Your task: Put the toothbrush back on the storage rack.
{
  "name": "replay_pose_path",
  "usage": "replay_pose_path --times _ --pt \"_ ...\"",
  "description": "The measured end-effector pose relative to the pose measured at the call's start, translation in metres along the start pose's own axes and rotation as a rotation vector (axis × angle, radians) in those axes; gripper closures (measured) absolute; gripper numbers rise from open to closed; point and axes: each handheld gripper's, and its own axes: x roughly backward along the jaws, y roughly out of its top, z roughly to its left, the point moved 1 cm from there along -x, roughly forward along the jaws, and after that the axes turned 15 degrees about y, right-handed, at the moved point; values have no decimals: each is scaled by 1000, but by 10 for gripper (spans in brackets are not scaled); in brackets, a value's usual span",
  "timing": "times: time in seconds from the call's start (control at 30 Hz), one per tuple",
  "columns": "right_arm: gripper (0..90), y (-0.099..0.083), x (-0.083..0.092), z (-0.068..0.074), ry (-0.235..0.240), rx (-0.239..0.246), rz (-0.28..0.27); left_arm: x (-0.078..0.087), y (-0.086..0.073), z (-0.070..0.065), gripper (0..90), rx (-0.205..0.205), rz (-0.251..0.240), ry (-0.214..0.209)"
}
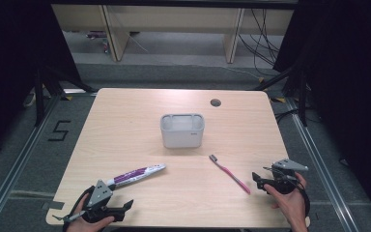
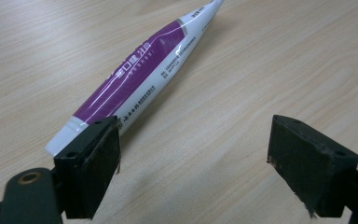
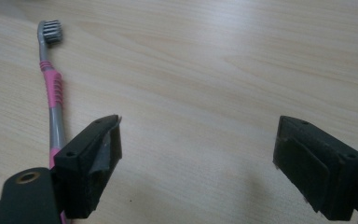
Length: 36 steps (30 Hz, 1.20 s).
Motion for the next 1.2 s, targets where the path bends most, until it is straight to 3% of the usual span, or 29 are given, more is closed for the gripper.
replay_pose_path --times 0.07,0.1,0.17,0.3,0.33,0.37,0.4,0.43,0.47,0.5,0.53,0.57,0.6,0.67,0.73,0.77,0.8,0.83,0.87,0.9,1.0,1.07,1.13,1.2 --pt "212 0 -1 4 9 -32 9 0 0 0 169 -13 4 0" --pt "236 0 0 1 -9 26 5 1 0 1 169 -25 15 1" --pt "236 0 -2 5 20 -7 1 0 0 1 169 -19 13 3" --pt "303 3 0 4 17 48 7 0 -1 1 169 -24 15 0" --pt "306 3 0 4 19 64 13 1 -1 1 169 -25 15 1" --pt "307 3 0 8 16 26 22 0 -1 1 169 -19 12 3" --pt "314 4 -1 5 17 94 15 0 -1 1 169 -21 14 3" --pt "315 5 -1 8 31 64 39 0 -1 1 169 -20 13 1" --pt "315 6 -1 8 38 77 46 0 -1 1 169 -22 13 4" --pt "316 6 -1 9 51 58 58 1 -1 1 169 -27 15 2" --pt "317 7 -2 9 37 96 41 1 0 1 169 -32 15 0" --pt "318 8 -2 10 47 89 54 1 -1 1 169 -28 16 2" --pt "318 10 0 8 38 133 64 0 -1 0 169 -15 11 1" --pt "318 12 1 12 51 103 55 0 -1 -1 169 -5 6 0" --pt "318 14 3 13 37 129 75 0 -1 -1 169 -6 2 -2" --pt "320 15 2 14 54 141 61 0 -1 -1 169 -7 2 -2" --pt "320 16 2 16 63 123 74 1 -1 0 169 -17 9 3" --pt "320 17 2 15 59 152 77 0 -1 0 169 -17 7 2" --pt "317 18 2 19 75 112 92 0 -1 0 169 -14 11 2" --pt "316 19 2 21 77 110 92 0 -1 -1 169 -5 6 1" --pt "316 22 1 22 90 169 90 0 -1 -1 169 -5 6 -2" --pt "316 24 2 24 89 175 95 0 -1 -1 170 -6 4 -2" --pt "316 24 2 30 96 132 115 0 -1 0 169 -16 10 1" --pt "316 26 2 30 103 171 109 0 -1 0 171 -17 8 5"
